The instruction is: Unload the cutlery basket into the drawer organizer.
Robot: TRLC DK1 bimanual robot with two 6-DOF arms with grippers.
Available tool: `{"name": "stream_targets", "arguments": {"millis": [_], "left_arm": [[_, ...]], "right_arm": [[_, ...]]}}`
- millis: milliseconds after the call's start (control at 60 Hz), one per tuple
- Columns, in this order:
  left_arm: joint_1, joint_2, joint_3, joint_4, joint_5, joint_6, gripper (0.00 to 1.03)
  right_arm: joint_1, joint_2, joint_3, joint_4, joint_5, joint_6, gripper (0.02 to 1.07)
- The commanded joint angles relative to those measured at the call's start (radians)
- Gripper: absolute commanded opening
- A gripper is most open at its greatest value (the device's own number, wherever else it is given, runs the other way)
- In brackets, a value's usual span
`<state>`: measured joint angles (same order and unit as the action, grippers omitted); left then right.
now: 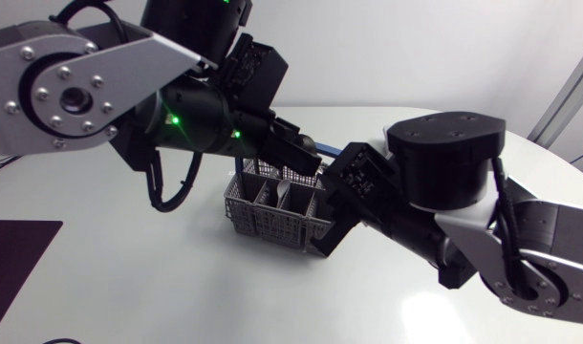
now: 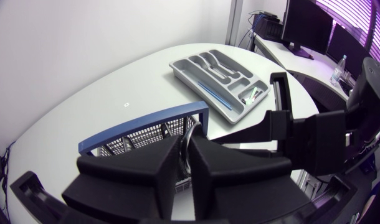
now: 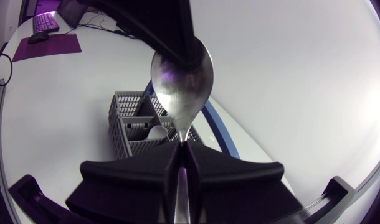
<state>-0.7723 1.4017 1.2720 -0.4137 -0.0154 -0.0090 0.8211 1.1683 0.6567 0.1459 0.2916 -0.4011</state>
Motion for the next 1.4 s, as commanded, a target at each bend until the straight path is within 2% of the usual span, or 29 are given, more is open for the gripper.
{"name": "stream_targets", "arguments": {"millis": [0,67,150,283,450,583,683,850,1000,1267,1383], "left_arm": [[0.002,-0.003,0.052,0.007,0.000,-0.023,0.41],[0.005,-0.003,0.072,0.009,0.002,-0.023,0.50],[0.018,-0.009,0.098,0.015,0.003,-0.022,0.54],[0.057,-0.032,0.138,0.033,0.003,-0.020,0.56],[0.136,-0.041,0.135,0.033,0.003,0.001,0.56],[0.208,-0.067,0.063,0.033,0.028,0.032,0.56],[0.226,-0.075,0.004,0.035,0.034,0.070,0.56],[0.208,-0.078,-0.082,0.039,0.034,0.159,0.56],[0.179,-0.076,-0.166,0.098,0.032,0.221,0.56],[0.165,-0.059,-0.246,0.171,0.032,0.287,0.56],[0.162,-0.055,-0.280,0.205,0.032,0.308,0.56]], "right_arm": [[0.001,0.010,0.001,-0.016,-0.002,-0.008,0.07],[0.000,0.005,-0.008,-0.022,-0.012,-0.008,0.07],[0.000,-0.007,-0.019,-0.031,-0.017,-0.008,0.07],[-0.014,-0.059,-0.040,-0.071,-0.022,-0.008,0.07],[-0.174,-0.165,-0.051,-0.152,-0.108,0.007,0.07],[-0.339,-0.211,-0.051,-0.186,-0.203,0.025,0.07],[-0.493,-0.199,-0.040,-0.190,-0.287,0.039,0.07],[-0.731,-0.084,0.024,-0.186,-0.419,0.074,0.07],[-0.881,0.079,0.123,-0.183,-0.508,0.104,0.07],[-0.978,0.358,0.331,-0.164,-0.529,0.145,0.07],[-1.019,0.524,0.483,-0.181,-0.537,0.189,0.07]]}}
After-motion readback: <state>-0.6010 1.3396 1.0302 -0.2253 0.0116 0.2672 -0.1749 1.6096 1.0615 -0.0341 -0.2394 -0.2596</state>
